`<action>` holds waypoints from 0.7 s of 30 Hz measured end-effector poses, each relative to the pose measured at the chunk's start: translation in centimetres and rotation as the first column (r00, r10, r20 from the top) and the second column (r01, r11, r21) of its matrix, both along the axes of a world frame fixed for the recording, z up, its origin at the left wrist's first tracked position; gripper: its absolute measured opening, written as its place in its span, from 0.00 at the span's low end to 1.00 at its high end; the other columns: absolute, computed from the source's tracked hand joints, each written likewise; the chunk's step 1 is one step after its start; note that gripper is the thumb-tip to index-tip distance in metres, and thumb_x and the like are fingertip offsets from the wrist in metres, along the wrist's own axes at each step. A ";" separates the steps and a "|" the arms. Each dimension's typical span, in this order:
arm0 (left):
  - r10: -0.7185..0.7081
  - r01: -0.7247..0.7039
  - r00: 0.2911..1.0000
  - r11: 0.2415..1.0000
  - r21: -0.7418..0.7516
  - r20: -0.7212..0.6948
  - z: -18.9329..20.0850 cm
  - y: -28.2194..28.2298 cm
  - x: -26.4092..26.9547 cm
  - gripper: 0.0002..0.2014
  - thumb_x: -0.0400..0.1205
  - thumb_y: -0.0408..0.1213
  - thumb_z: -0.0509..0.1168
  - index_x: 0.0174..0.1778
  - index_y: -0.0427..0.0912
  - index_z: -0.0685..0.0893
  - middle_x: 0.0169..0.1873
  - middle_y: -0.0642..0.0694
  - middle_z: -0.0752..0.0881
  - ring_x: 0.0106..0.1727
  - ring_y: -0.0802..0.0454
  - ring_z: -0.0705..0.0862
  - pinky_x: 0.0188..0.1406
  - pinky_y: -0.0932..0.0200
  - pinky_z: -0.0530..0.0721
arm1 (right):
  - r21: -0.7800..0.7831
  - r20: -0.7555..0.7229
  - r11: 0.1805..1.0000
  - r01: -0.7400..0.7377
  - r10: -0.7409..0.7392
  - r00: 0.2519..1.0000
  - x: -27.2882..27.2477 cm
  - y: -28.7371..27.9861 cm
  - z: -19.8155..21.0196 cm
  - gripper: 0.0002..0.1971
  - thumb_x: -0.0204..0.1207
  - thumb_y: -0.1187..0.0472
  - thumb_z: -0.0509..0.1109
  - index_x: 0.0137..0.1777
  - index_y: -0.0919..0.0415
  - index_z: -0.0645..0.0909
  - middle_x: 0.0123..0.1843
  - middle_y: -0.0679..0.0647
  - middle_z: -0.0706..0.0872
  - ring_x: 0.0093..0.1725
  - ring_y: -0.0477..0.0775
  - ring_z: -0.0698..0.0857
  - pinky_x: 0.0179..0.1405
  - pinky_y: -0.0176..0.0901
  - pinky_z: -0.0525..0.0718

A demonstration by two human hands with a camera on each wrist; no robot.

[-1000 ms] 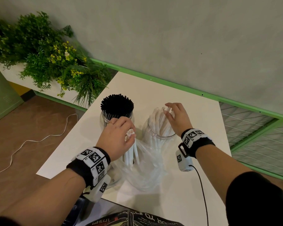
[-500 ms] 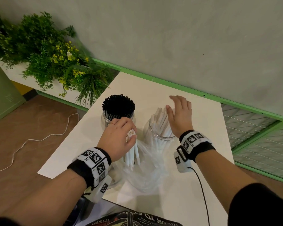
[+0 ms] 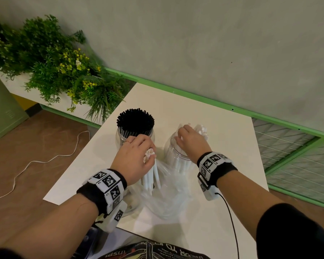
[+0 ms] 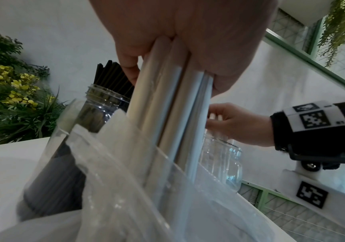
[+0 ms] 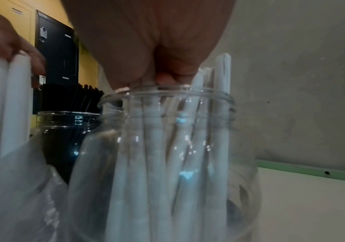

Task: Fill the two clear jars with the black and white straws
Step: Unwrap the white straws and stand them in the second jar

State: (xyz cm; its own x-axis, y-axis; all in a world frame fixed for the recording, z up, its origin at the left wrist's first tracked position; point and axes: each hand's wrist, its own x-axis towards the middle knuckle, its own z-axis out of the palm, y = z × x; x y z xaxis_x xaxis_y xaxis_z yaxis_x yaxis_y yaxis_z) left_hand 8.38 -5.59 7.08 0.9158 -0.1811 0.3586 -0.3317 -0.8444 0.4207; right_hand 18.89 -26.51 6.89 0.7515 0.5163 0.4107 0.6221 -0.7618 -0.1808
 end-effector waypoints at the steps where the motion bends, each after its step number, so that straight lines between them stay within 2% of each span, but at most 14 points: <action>1: -0.001 0.001 1.000 1.000 -0.001 0.004 0.0 0.0 0.0 0.10 0.78 0.48 0.56 0.46 0.50 0.79 0.49 0.56 0.78 0.49 0.51 0.77 0.53 0.58 0.72 | 0.038 0.025 0.999 0.011 -0.012 1.000 0.1 -0.2 0.5 0.07 0.75 0.66 0.72 0.39 0.68 0.77 0.39 0.61 0.79 0.29 0.62 0.79 0.24 0.45 0.75; 5: -0.003 0.003 1.000 1.000 -0.001 0.031 0.2 0.0 -0.1 0.10 0.77 0.47 0.57 0.45 0.49 0.80 0.48 0.55 0.79 0.47 0.51 0.76 0.51 0.63 0.68 | 0.166 0.128 0.985 0.051 -0.073 0.989 0.5 -1.4 3.2 0.12 0.79 0.56 0.63 0.40 0.66 0.76 0.40 0.59 0.78 0.29 0.57 0.74 0.25 0.42 0.71; 9: 0.001 -0.001 1.000 1.000 -0.002 0.014 0.2 0.0 -0.1 0.10 0.78 0.48 0.56 0.46 0.49 0.80 0.49 0.56 0.79 0.48 0.51 0.76 0.52 0.58 0.73 | 0.156 0.110 0.983 0.098 -0.116 0.987 1.0 -3.5 2.7 0.15 0.80 0.52 0.58 0.43 0.64 0.75 0.42 0.57 0.77 0.33 0.58 0.75 0.28 0.42 0.70; 11: 0.003 -0.003 1.000 1.000 -0.009 0.008 0.2 0.0 -0.1 0.10 0.77 0.48 0.56 0.46 0.49 0.80 0.49 0.56 0.79 0.48 0.51 0.76 0.51 0.56 0.75 | 0.098 0.120 0.989 0.106 -0.118 0.986 1.0 -4.3 1.6 0.15 0.80 0.51 0.58 0.44 0.64 0.75 0.43 0.58 0.77 0.38 0.59 0.76 0.34 0.45 0.72; 13: 0.000 0.000 1.000 1.000 -0.007 0.007 0.2 0.0 -0.1 0.10 0.77 0.48 0.56 0.46 0.50 0.80 0.49 0.56 0.79 0.48 0.51 0.76 0.51 0.57 0.75 | 0.008 0.119 0.985 0.175 -0.175 0.977 0.6 -4.7 0.5 0.13 0.79 0.51 0.61 0.48 0.62 0.77 0.47 0.57 0.77 0.45 0.60 0.74 0.43 0.52 0.77; 16: -0.005 0.005 1.000 1.000 -0.005 0.010 0.2 0.0 -0.2 0.10 0.77 0.47 0.56 0.46 0.50 0.80 0.49 0.56 0.79 0.48 0.51 0.76 0.52 0.58 0.73 | -0.020 0.058 0.969 0.244 -0.243 0.968 0.0 -4.9 -0.5 0.14 0.77 0.54 0.69 0.60 0.59 0.77 0.58 0.58 0.76 0.56 0.58 0.70 0.54 0.56 0.75; 18: -0.009 0.009 1.000 1.000 -0.002 0.015 0.2 0.0 -0.2 0.10 0.77 0.46 0.56 0.46 0.49 0.80 0.49 0.56 0.79 0.48 0.51 0.76 0.53 0.59 0.72 | 0.066 -0.002 0.981 0.181 -0.181 0.983 -0.1 -5.0 -0.1 0.17 0.80 0.60 0.67 0.68 0.60 0.74 0.66 0.58 0.74 0.61 0.55 0.72 0.60 0.51 0.75; 20: -0.014 0.014 1.000 1.000 0.001 0.019 0.2 0.0 -0.2 0.10 0.78 0.46 0.56 0.46 0.49 0.80 0.49 0.55 0.79 0.47 0.51 0.77 0.53 0.60 0.70 | 0.176 -0.151 0.973 0.152 -0.126 0.981 0.0 -5.0 0.9 0.17 0.85 0.63 0.57 0.72 0.56 0.72 0.73 0.48 0.71 0.63 0.44 0.73 0.64 0.38 0.71; 21: -0.014 0.014 1.000 1.000 0.003 0.021 0.2 0.0 -0.2 0.10 0.78 0.46 0.56 0.46 0.49 0.80 0.49 0.55 0.79 0.47 0.51 0.77 0.53 0.61 0.70 | 0.189 -0.234 0.968 0.163 -0.117 0.965 0.3 -5.0 1.2 0.18 0.86 0.61 0.52 0.73 0.51 0.71 0.74 0.43 0.69 0.65 0.42 0.73 0.65 0.35 0.68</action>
State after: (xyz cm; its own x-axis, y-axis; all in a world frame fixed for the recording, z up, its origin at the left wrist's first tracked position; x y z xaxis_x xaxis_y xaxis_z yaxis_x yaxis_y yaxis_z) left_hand 8.21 -5.57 7.27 0.9055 -0.1948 0.3769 -0.3522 -0.8406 0.4116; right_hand 19.16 -31.54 8.10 0.8935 0.3211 0.3139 0.4392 -0.7706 -0.4619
